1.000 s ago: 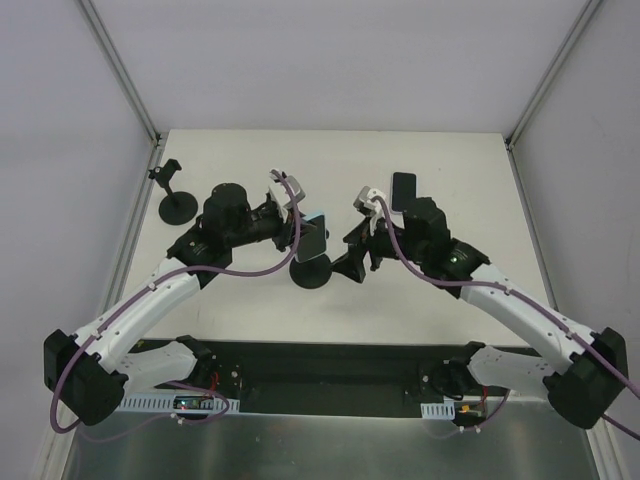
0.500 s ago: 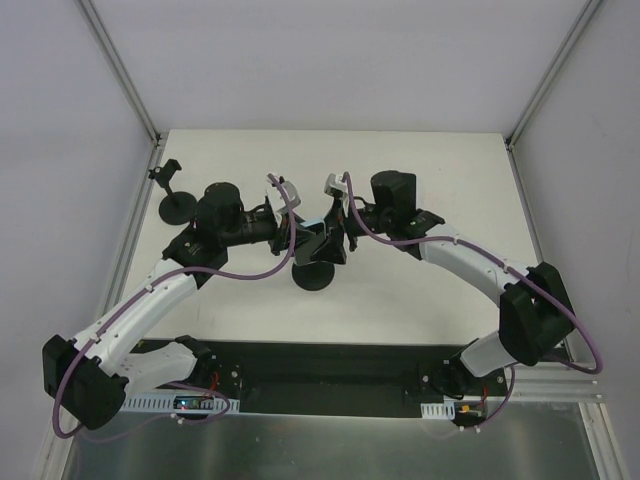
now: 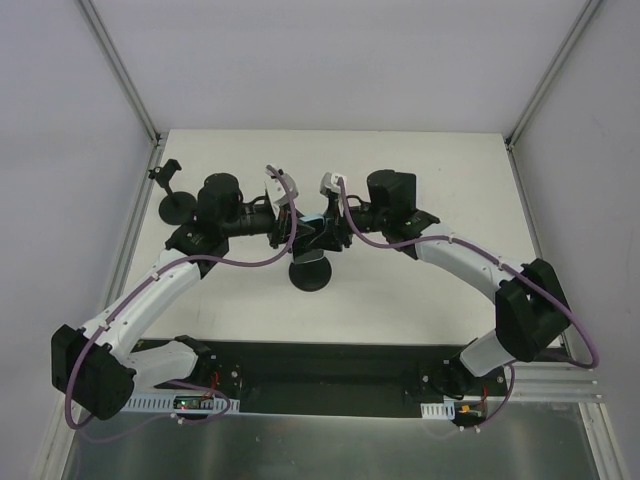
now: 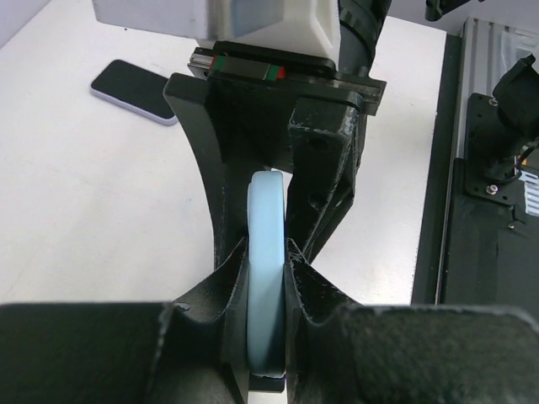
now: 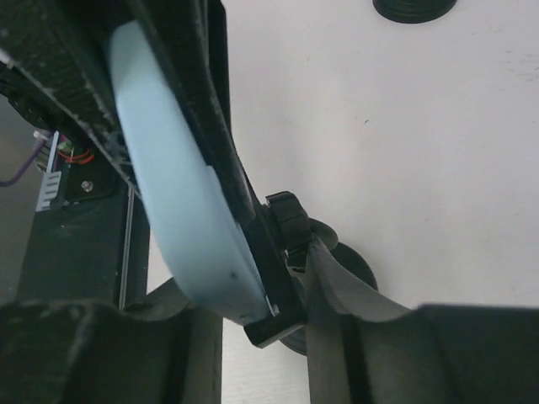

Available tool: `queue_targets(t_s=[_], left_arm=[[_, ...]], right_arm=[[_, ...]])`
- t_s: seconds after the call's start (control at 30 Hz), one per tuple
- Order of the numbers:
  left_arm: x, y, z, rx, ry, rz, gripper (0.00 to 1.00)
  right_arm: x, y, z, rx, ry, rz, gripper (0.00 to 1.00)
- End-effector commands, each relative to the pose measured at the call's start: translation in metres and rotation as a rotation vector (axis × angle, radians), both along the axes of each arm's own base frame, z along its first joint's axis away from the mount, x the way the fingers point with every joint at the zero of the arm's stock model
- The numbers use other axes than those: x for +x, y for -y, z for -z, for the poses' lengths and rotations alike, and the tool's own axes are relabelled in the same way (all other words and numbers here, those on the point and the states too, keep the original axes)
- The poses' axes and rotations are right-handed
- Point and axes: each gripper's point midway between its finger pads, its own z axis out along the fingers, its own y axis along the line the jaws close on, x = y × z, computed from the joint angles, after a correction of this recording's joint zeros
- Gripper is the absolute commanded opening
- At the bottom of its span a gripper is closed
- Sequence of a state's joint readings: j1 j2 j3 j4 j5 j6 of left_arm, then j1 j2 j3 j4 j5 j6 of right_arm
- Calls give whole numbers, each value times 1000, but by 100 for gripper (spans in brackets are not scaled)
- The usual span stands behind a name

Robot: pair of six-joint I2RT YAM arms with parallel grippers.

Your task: Place the phone on the phone stand

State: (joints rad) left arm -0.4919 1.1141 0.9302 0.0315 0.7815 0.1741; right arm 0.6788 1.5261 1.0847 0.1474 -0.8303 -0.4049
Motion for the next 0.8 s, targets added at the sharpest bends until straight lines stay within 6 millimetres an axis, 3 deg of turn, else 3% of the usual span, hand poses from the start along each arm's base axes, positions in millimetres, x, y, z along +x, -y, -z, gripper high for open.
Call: queue_targets(t_s=[0.0, 0.03, 0.07, 0.33, 0.37, 0.43, 0.47, 0.53, 0.63, 0.77], left_arm=[[-10, 3, 25, 41, -106, 70, 0], [-8, 3, 28, 46, -119, 65, 0], [-8, 4, 29, 48, -126, 63, 0], [-8, 6, 23, 21, -167, 63, 1], [-5, 5, 22, 16, -183, 52, 9], [-4, 6, 16, -10, -234, 54, 38], [0, 3, 14, -18, -246, 38, 44], [1, -1, 4, -47, -244, 22, 67], [7, -15, -5, -98, -208, -44, 74], [8, -27, -1, -110, -212, -87, 79]], right_arm=[[-12, -20, -24, 91, 67, -89, 16], [-12, -20, -24, 89, 64, -81, 5], [-14, -19, -20, 85, 55, -78, 0], [-22, -4, -16, 125, 37, 10, 0], [-23, -2, -15, 128, 31, 18, 0], [-21, 1, -14, 129, 38, 38, 0], [-17, 3, -12, 128, 35, 51, 0], [-15, 4, -14, 144, 24, 46, 0], [-11, 10, -14, 146, 11, 55, 0], [0, 17, -17, 159, -33, 72, 0]])
